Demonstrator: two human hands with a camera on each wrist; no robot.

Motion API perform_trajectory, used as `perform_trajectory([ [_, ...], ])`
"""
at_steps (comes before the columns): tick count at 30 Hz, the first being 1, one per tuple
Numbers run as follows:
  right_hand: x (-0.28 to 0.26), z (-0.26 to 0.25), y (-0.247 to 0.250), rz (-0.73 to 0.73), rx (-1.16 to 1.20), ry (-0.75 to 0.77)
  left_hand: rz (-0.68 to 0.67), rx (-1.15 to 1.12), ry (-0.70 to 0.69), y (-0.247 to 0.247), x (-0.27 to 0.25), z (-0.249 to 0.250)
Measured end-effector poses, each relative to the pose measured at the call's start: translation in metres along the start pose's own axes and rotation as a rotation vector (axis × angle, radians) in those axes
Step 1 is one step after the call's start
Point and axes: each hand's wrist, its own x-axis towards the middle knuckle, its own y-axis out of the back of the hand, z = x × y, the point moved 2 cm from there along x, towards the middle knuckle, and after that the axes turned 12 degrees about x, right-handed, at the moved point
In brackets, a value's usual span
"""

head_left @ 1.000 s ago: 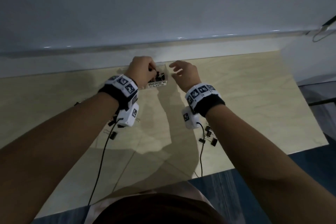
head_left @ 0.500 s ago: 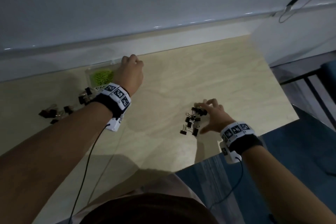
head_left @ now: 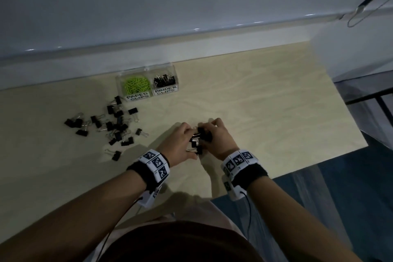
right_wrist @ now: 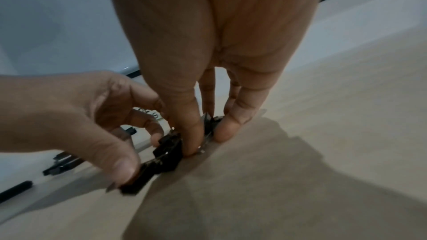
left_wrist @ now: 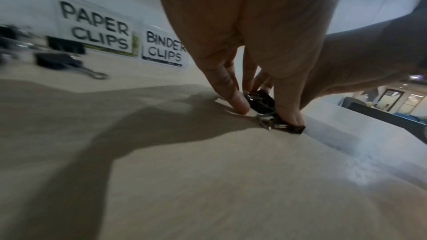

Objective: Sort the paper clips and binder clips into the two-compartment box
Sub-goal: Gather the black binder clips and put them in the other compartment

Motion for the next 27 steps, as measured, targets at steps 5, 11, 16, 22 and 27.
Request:
perform_trajectory([
  [5,0.012,-0.018,-0.017,0.003,0.05,0.091,0.086,-0.006,0.122,0.013,-0.017,-0.031],
  [11,0.015,-0.014,-0.01,0.017,0.056,0.075,0.13,-0.117,0.175,0.016,-0.027,-0.049],
  [16,0.019,-0.014,-0.006,0.042,0.055,0.063,0.214,-0.105,0.195,0.018,-0.025,-0.051],
  [22,0.01,-0.01,0.007,0.071,0.133,0.072,0.047,0.118,0.096,0.014,-0.022,-0.046],
  [27,0.0,-0.008,-0.003,-0.043,0.034,0.152,0.059,0.137,0.067,0.018,-0.015,-0.046],
])
